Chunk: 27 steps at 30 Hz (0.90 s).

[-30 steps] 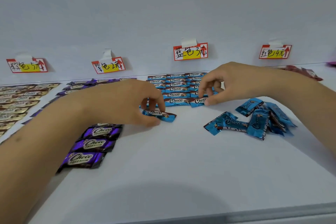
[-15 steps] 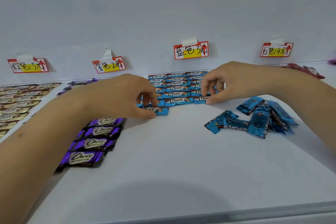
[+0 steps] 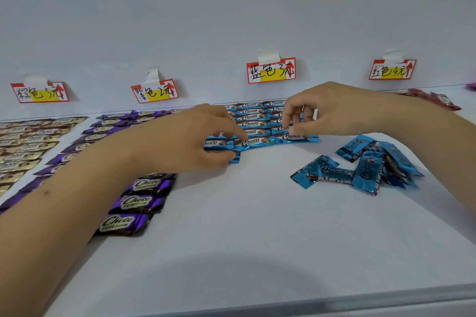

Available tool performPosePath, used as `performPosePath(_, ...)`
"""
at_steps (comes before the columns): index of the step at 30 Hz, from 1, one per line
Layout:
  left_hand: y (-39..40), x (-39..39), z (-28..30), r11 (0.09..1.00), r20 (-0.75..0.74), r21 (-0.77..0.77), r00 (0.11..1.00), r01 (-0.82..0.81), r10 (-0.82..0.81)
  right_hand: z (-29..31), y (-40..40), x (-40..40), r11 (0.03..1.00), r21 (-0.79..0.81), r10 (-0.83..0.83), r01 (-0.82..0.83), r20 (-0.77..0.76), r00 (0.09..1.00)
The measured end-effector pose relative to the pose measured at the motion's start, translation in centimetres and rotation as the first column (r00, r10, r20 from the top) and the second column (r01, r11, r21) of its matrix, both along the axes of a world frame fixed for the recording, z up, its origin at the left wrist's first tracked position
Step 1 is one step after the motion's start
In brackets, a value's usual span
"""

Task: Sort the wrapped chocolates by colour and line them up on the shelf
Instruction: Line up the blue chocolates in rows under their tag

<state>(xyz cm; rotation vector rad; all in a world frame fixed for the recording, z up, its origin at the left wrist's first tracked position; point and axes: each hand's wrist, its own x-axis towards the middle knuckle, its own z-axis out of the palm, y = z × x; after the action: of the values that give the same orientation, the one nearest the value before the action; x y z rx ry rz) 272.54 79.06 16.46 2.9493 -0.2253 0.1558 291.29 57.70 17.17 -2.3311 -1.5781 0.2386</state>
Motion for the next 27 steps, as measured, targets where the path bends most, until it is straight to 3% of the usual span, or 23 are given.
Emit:
performPosePath(9, 0.3, 0.4, -0.3, 0.999, -0.007, 0.042, 1.000, 0.002, -0.002, 0.8, -0.7, 0.0, 0.999, -0.036, -0.029, 0.029, -0.010, 1.000)
performPosePath(14, -3.7, 0.9, -1.1, 0.991, 0.142, -0.043, 0.983, 0.123, -0.115, 3.2, -3.1, 0.0, 0.964, -0.245, -0.124, 0.105, -0.063, 0.990)
performPosePath(19, -8.5, 0.9, -2.6, 0.977, 0.133, -0.020, 0.970, 0.210, -0.206, 4.7, -4.6, -0.4, 0.911, -0.358, -0.220, 0.207, 0.003, 0.975)
performPosePath(27, -8.9, 2.3, -3.3, 0.952, 0.133, -0.307, 0.990, -0.005, 0.048, 3.2, -1.7, -3.4, 0.833, -0.553, -0.050, 0.033, -0.015, 0.999)
